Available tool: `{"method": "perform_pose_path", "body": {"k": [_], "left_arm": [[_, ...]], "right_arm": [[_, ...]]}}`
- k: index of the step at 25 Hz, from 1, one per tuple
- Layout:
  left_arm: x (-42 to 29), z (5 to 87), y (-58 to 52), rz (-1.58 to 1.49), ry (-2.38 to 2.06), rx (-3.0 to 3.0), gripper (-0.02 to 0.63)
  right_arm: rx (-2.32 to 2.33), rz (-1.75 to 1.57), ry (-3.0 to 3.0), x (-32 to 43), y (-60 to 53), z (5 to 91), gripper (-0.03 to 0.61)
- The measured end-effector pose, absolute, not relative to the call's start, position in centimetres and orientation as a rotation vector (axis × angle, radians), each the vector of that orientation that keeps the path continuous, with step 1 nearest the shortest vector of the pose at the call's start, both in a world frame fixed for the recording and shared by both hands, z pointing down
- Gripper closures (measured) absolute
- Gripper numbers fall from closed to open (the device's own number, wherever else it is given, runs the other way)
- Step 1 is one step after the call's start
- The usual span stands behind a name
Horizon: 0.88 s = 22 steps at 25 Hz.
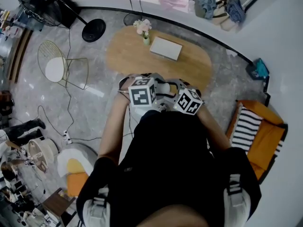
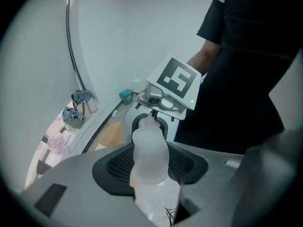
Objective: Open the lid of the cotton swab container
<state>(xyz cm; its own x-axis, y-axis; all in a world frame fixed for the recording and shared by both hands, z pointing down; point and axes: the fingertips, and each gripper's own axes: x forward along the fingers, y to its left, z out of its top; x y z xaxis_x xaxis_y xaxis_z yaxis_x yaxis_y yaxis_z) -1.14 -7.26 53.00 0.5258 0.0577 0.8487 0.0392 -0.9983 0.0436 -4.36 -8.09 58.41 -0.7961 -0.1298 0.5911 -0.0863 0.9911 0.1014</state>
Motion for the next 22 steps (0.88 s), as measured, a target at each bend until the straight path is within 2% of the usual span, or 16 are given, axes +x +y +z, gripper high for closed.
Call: {"method": "perform_pose_path", "body": {"k": [12, 22], "left_arm": [[-1.8, 52.3, -7.4, 1.421, 0.109, 2.711, 0.408], [-1.7, 50.5, -7.4, 1.091, 0.181, 2.707, 0.407]], "right_arm": [[0.131, -0.068, -2.520, -4.7, -8.0, 58.0, 0.362], [0.080, -0.065, -2.573, -5.0, -7.6, 56.5, 0.362]]}}
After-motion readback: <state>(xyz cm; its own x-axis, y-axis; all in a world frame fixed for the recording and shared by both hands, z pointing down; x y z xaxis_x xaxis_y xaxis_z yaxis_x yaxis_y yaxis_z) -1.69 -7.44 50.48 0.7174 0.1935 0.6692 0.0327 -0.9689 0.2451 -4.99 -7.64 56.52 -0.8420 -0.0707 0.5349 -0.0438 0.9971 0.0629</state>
